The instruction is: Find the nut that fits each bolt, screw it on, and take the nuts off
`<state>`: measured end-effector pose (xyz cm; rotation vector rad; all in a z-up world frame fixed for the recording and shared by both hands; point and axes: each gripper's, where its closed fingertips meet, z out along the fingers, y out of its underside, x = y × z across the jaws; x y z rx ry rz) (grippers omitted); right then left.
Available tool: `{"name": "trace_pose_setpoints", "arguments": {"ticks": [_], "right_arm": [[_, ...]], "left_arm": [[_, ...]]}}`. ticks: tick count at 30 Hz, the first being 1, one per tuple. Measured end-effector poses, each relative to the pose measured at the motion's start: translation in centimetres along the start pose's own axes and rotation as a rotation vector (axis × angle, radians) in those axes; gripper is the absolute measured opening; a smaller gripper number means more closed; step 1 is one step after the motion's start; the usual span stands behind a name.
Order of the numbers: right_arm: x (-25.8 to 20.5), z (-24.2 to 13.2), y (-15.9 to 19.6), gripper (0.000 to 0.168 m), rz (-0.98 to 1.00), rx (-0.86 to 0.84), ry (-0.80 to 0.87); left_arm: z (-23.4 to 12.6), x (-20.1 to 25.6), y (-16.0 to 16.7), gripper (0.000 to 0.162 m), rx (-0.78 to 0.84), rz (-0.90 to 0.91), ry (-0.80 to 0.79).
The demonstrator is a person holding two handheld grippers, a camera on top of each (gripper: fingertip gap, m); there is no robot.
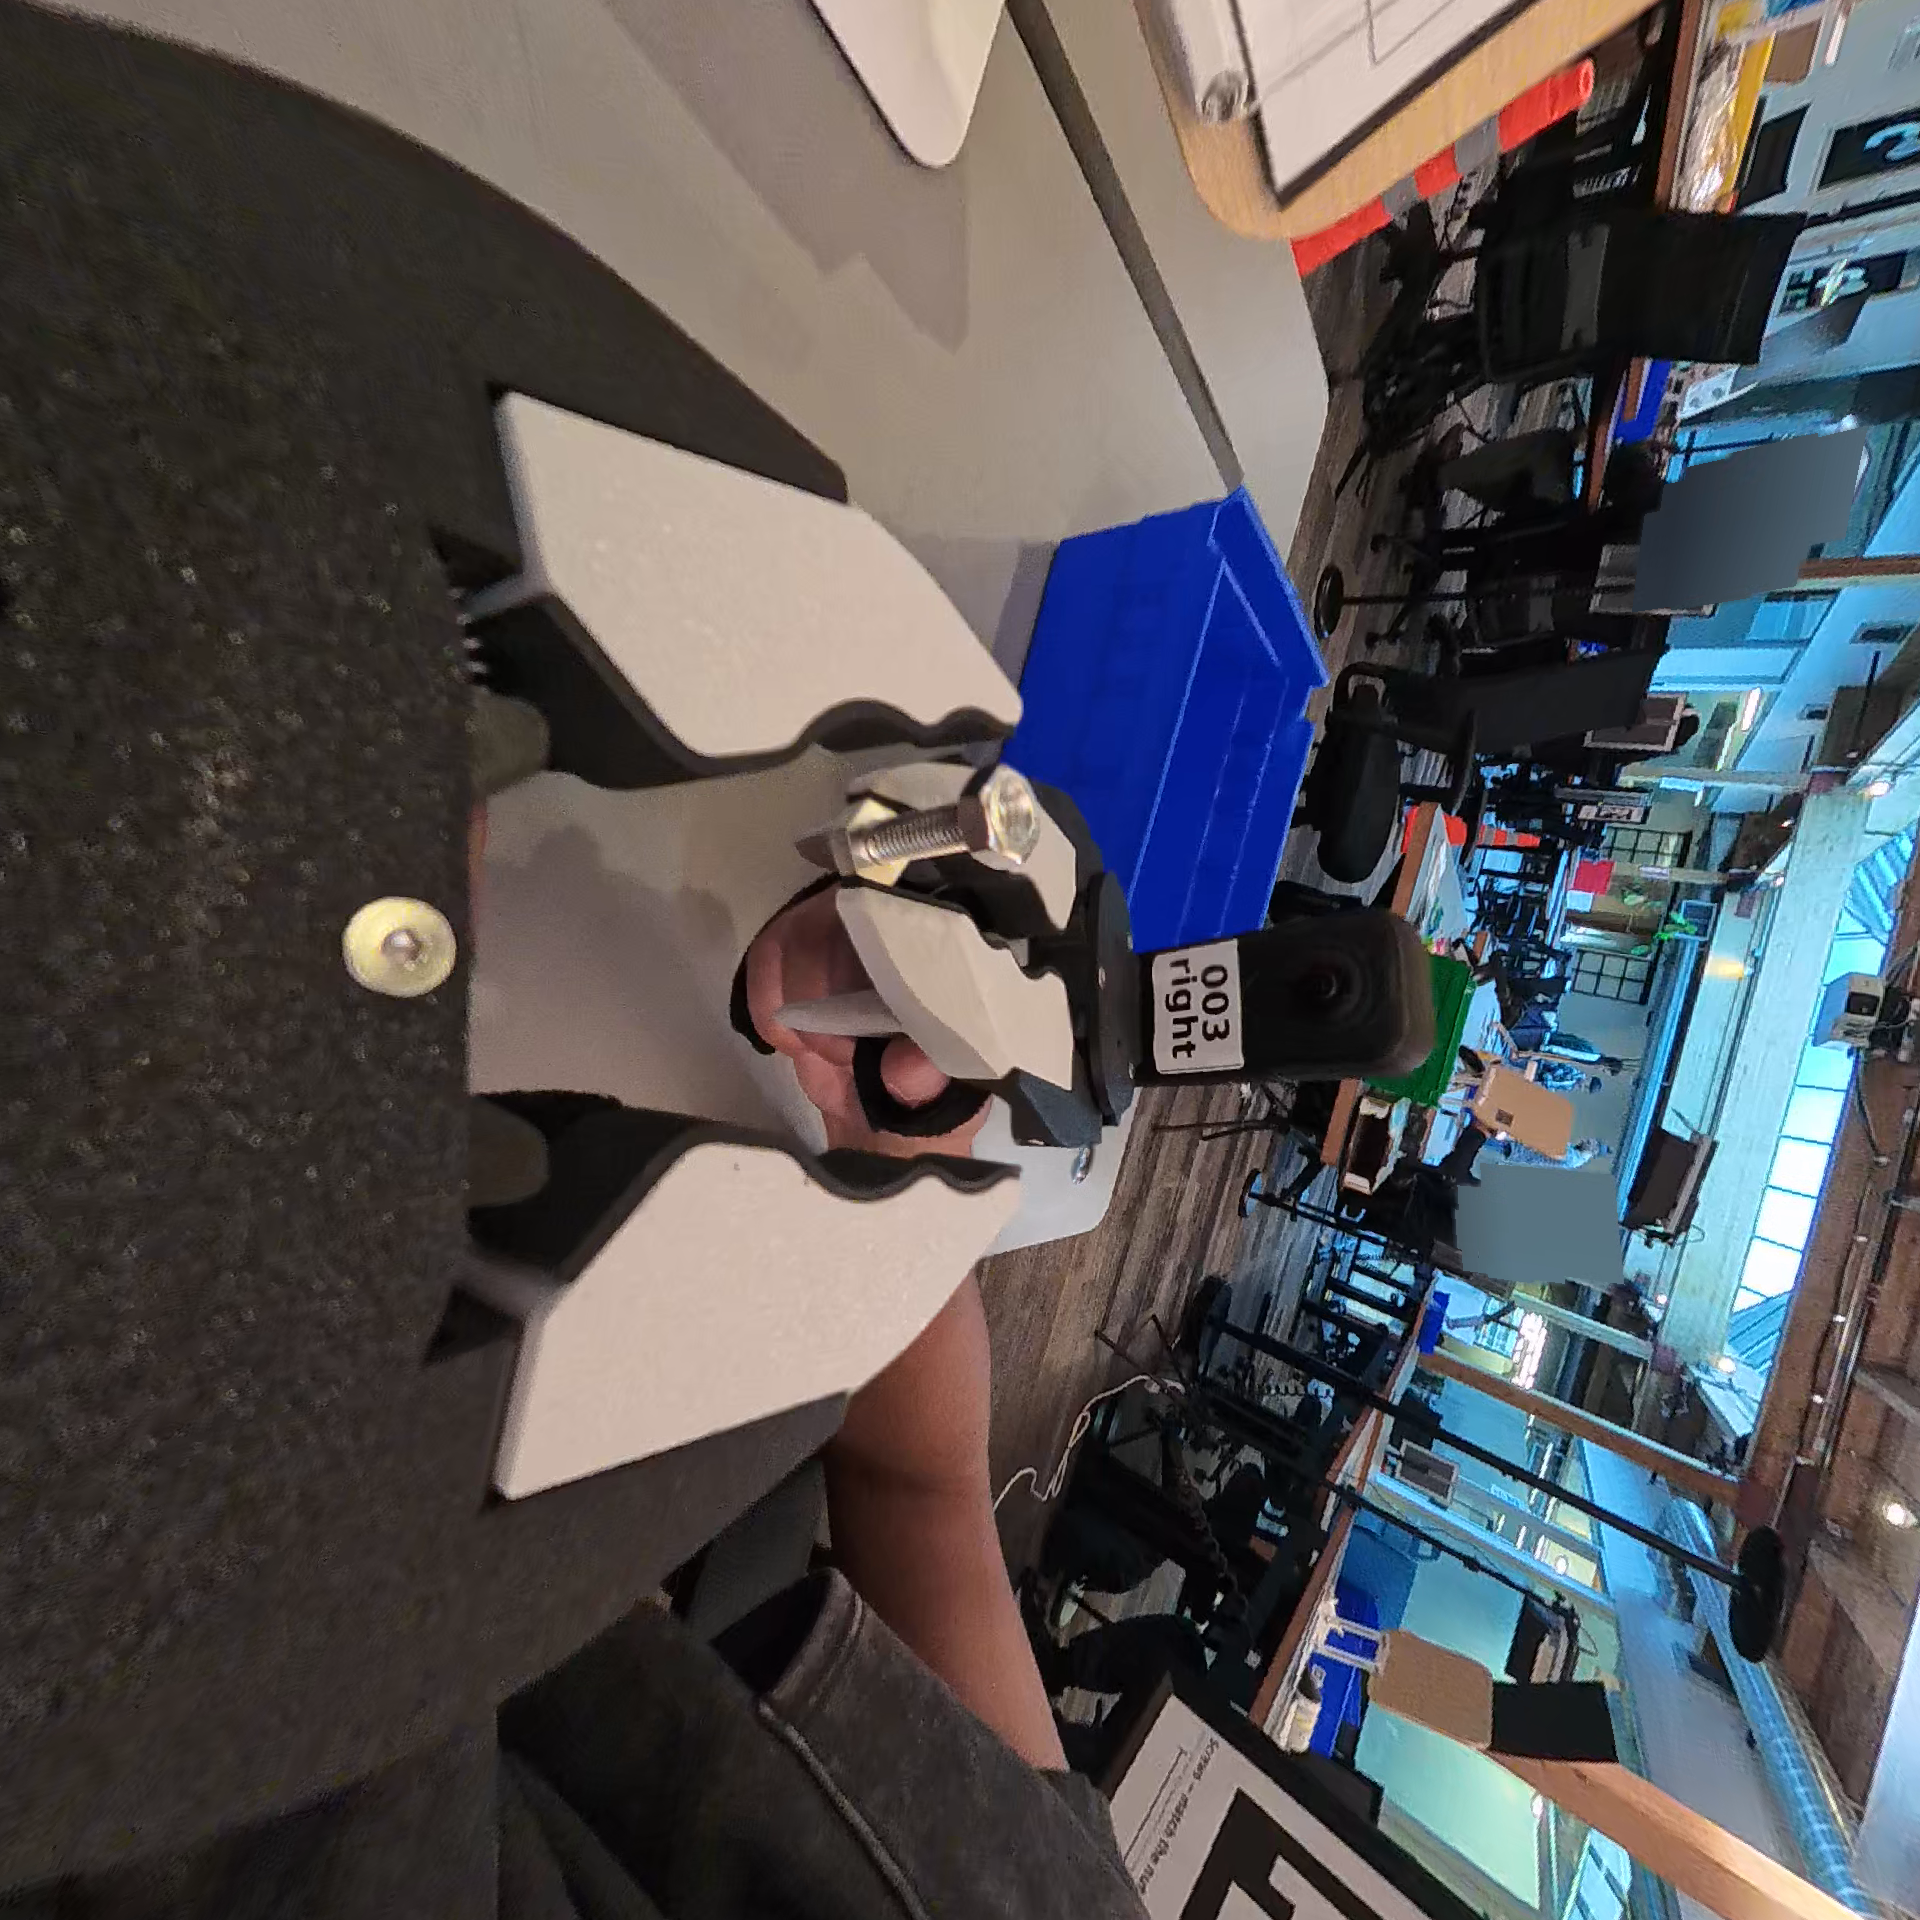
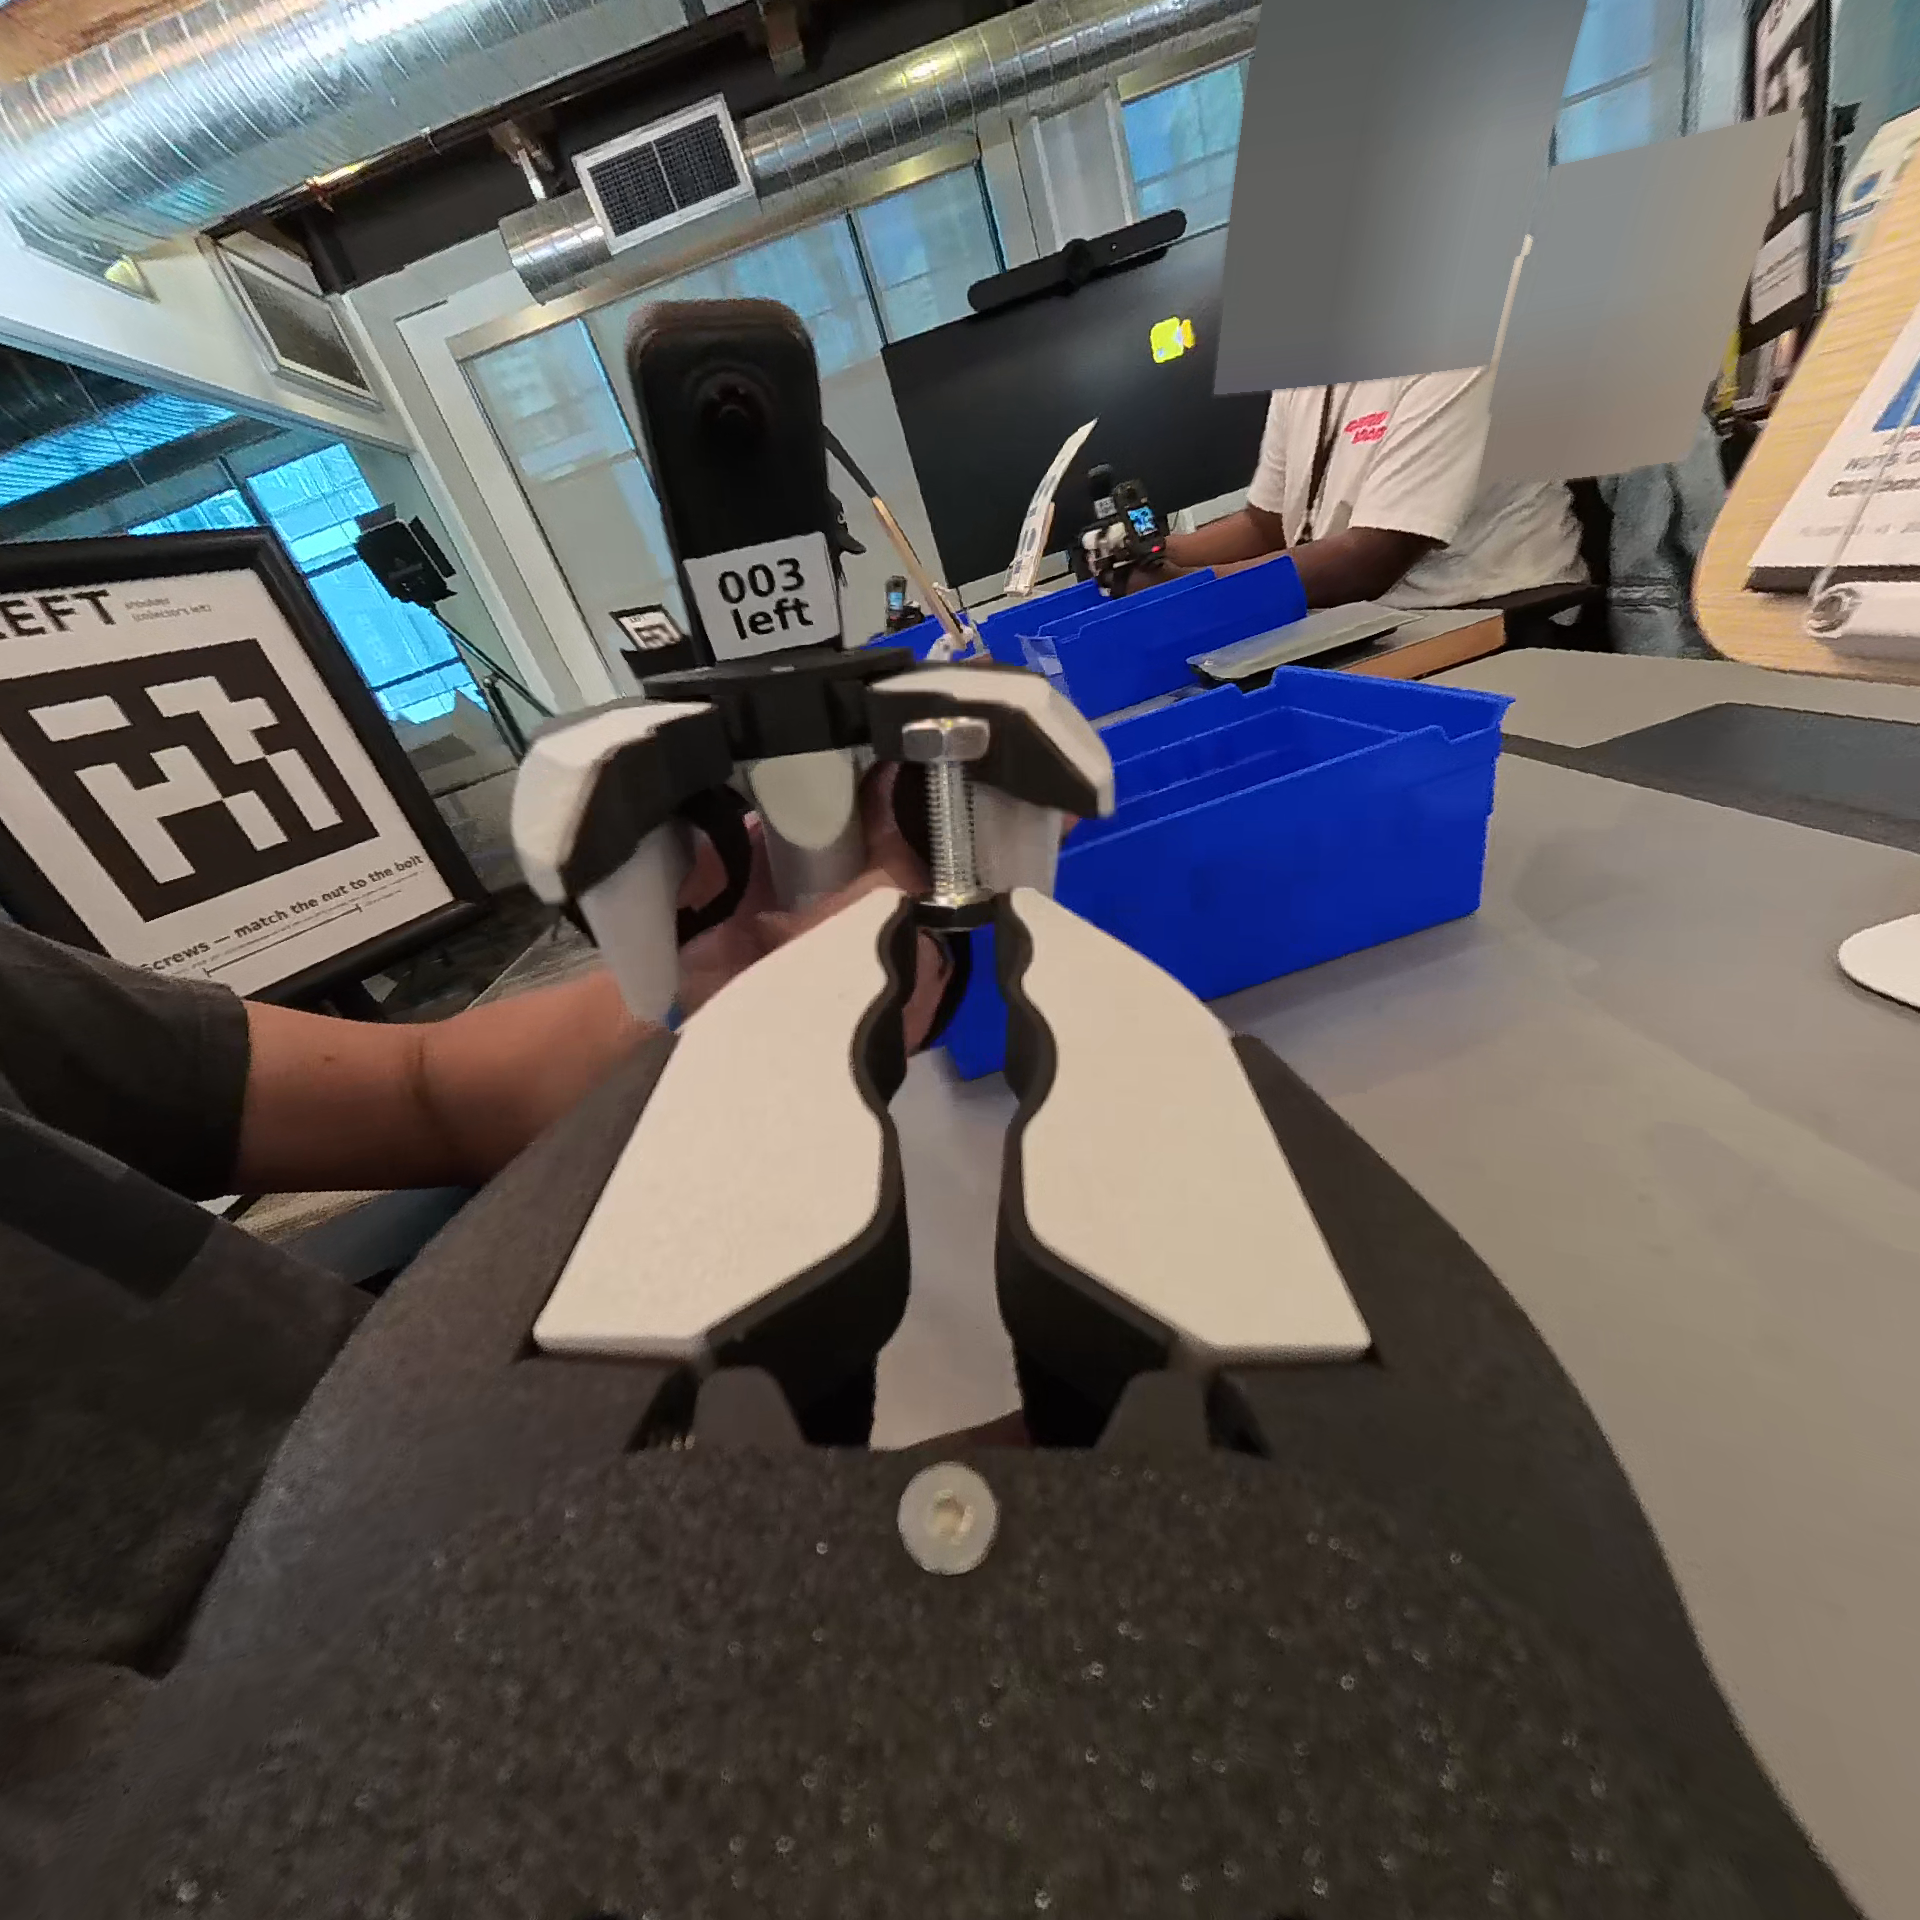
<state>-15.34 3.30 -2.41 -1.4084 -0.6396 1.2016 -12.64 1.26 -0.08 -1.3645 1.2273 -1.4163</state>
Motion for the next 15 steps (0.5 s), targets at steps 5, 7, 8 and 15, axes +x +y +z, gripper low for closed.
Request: {"name": "trace_pose_setpoints", "arguments": {"ticks": [5, 7, 8, 15], "right_arm": [[1.3, -0.5, 0.0, 0.014, 0.013, -0.006, 0.055], [1.3, -0.4, 0.1, 0.014, 0.015, -0.008, 0.050], [1.2, -0.3, 0.2, 0.014, 0.012, -0.016, 0.048], [0.6, 0.2, 0.5, 0.014, 0.007, -0.022, 0.027]], "left_arm": [[-1.0, -0.2, -1.1, 0.075, 0.037, 0.010, -0.026], [-0.8, -0.1, -0.9, 0.078, 0.033, 0.011, -0.024], [-0.6, -0.1, -0.7, 0.079, 0.028, 0.013, -0.027], [-0.2, -0.5, 0.0, 0.079, -0.003, 0.015, -0.033]]}}
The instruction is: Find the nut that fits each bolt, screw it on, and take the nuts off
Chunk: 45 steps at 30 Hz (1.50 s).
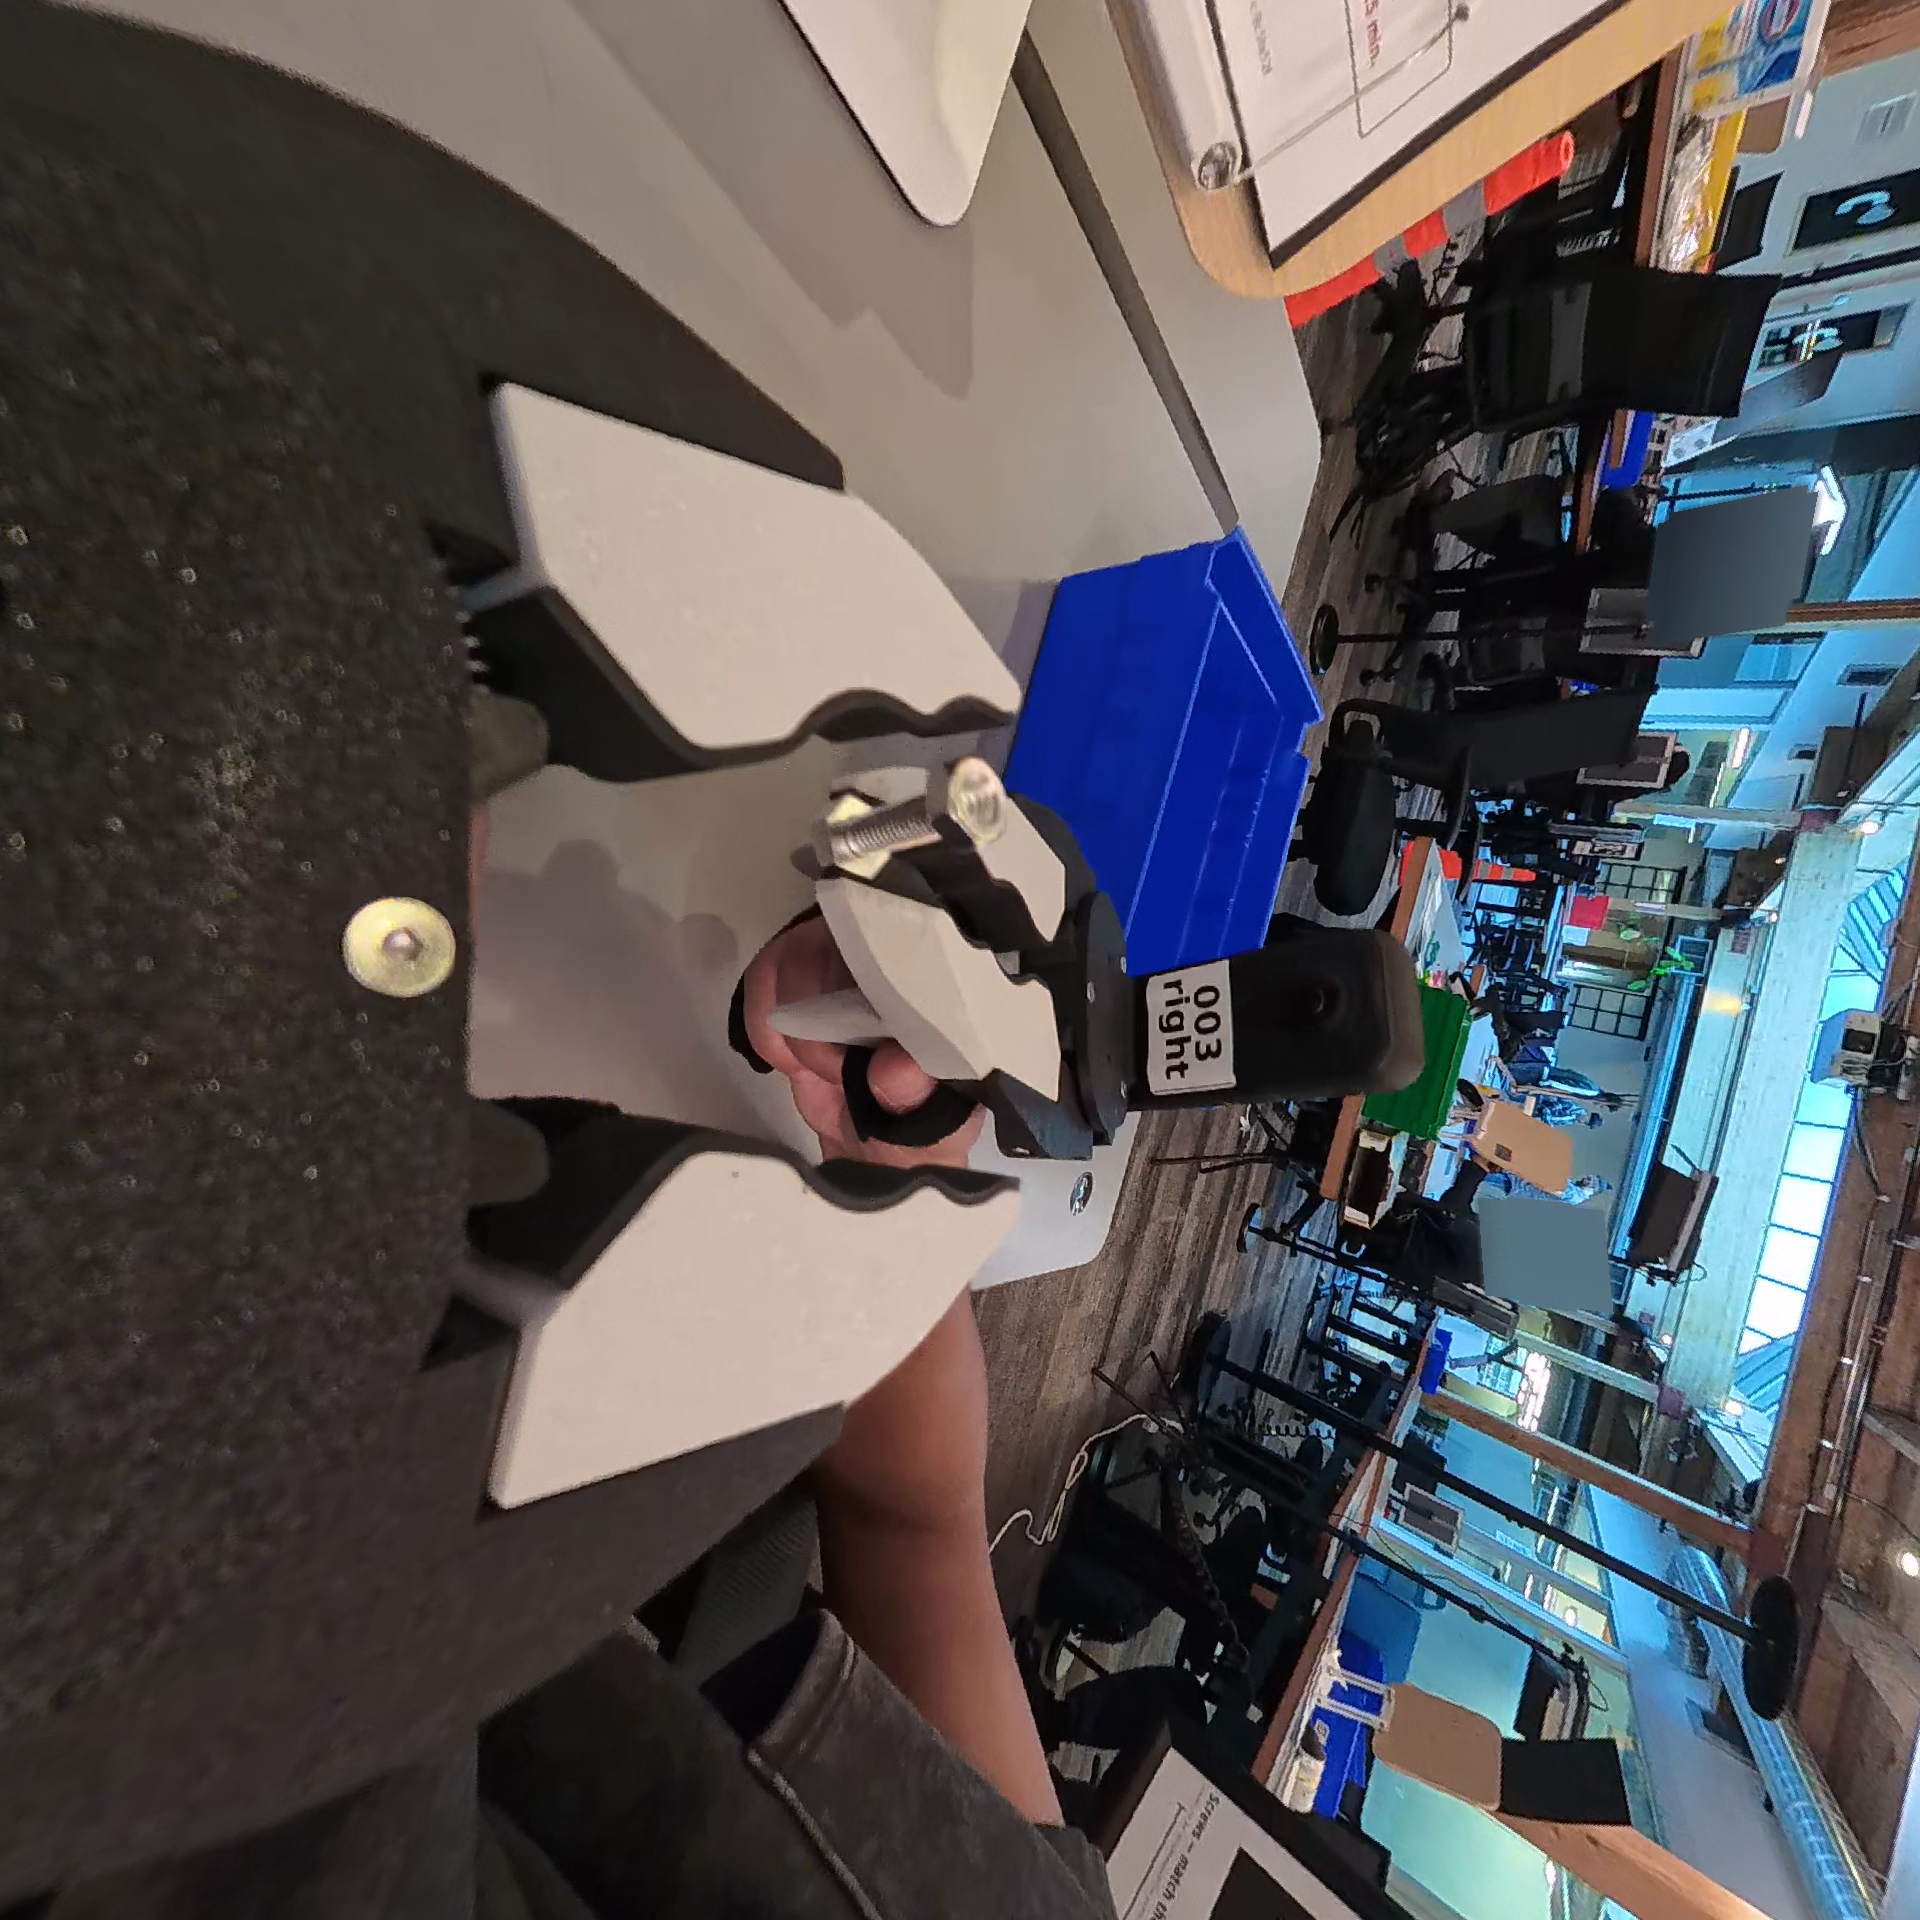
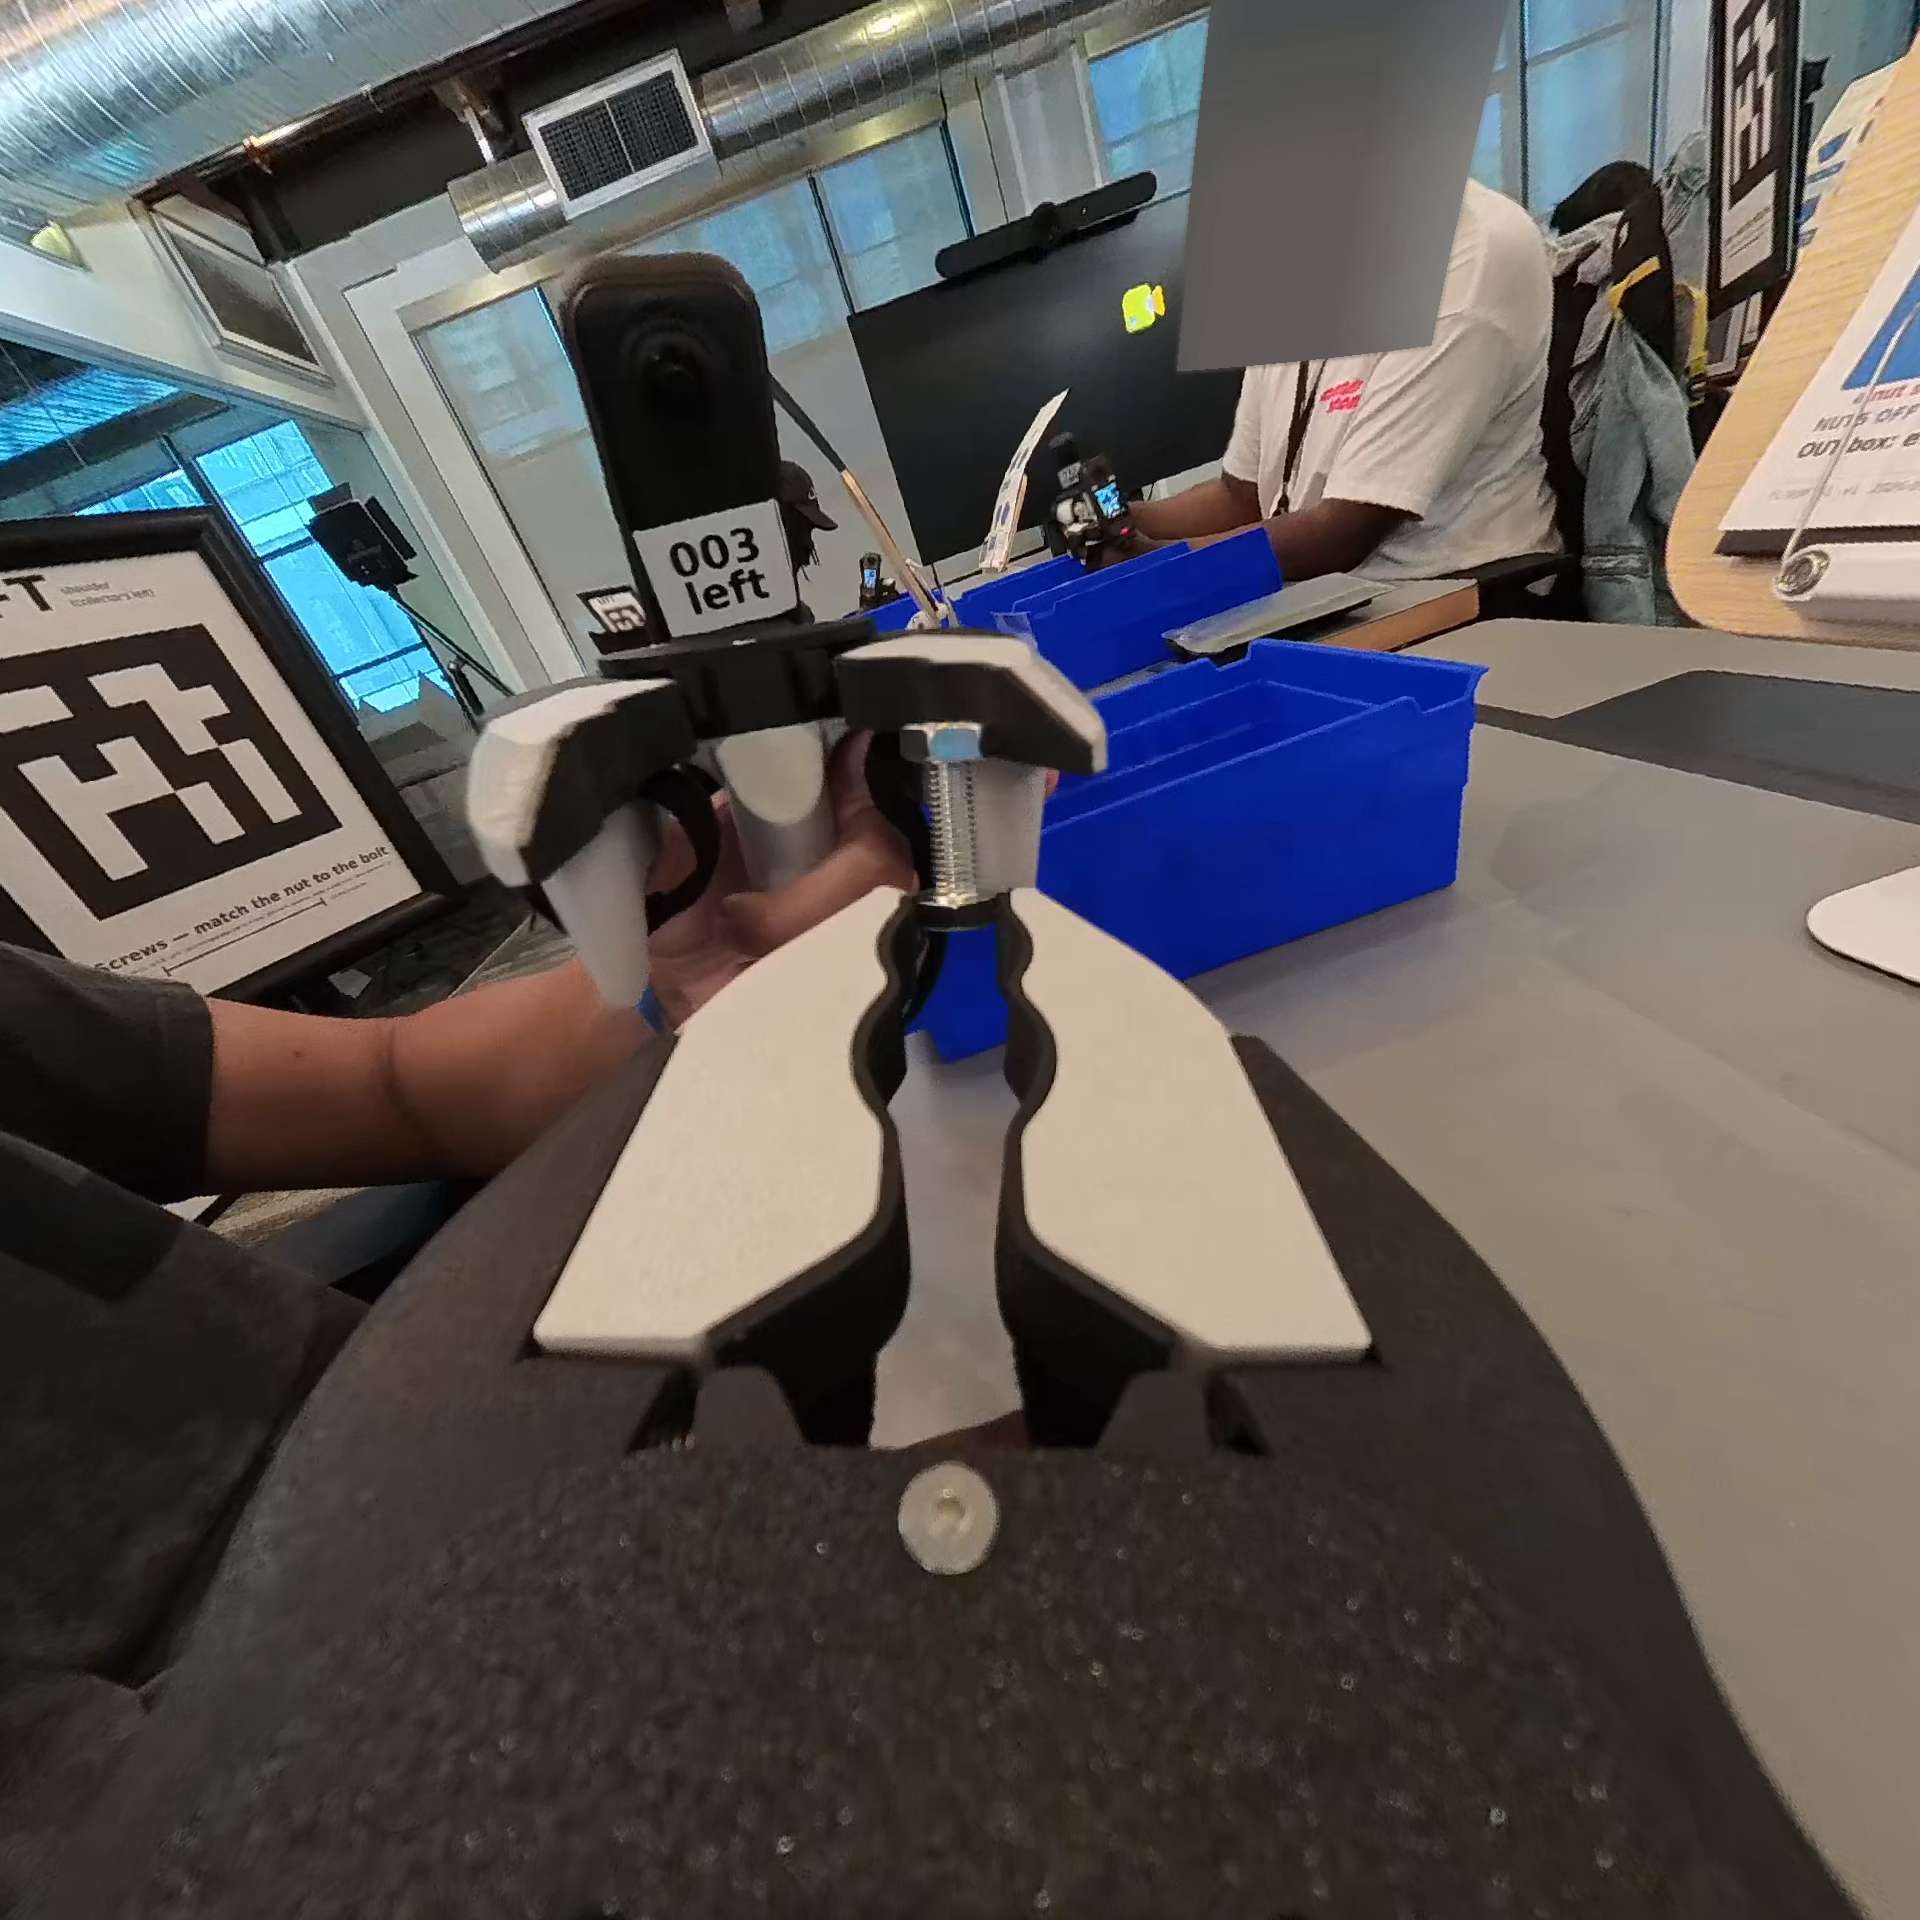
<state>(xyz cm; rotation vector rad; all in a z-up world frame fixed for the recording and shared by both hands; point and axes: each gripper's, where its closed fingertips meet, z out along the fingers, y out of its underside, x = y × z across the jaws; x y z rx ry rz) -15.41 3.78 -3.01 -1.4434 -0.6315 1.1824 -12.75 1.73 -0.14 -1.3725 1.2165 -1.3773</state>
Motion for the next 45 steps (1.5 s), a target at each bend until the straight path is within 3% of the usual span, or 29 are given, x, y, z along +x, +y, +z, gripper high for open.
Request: {"name": "trace_pose_setpoints", "arguments": {"ticks": [18, 22, 45], "right_arm": [[1.1, -1.0, -0.9, 0.014, 0.024, 0.034, 0.031], [0.3, -0.2, -0.2, 0.014, 0.017, 0.004, 0.004], [0.9, -0.8, -0.8, 0.014, 0.038, 0.017, 0.010]], "left_arm": [[-0.4, 0.2, -0.8, 0.080, 0.040, -0.030, 0.015], [0.6, 0.7, -0.2, 0.088, 0.016, -0.029, 0.028], [-0.3, 0.3, -0.5, 0.085, 0.031, -0.040, 0.034]]}}
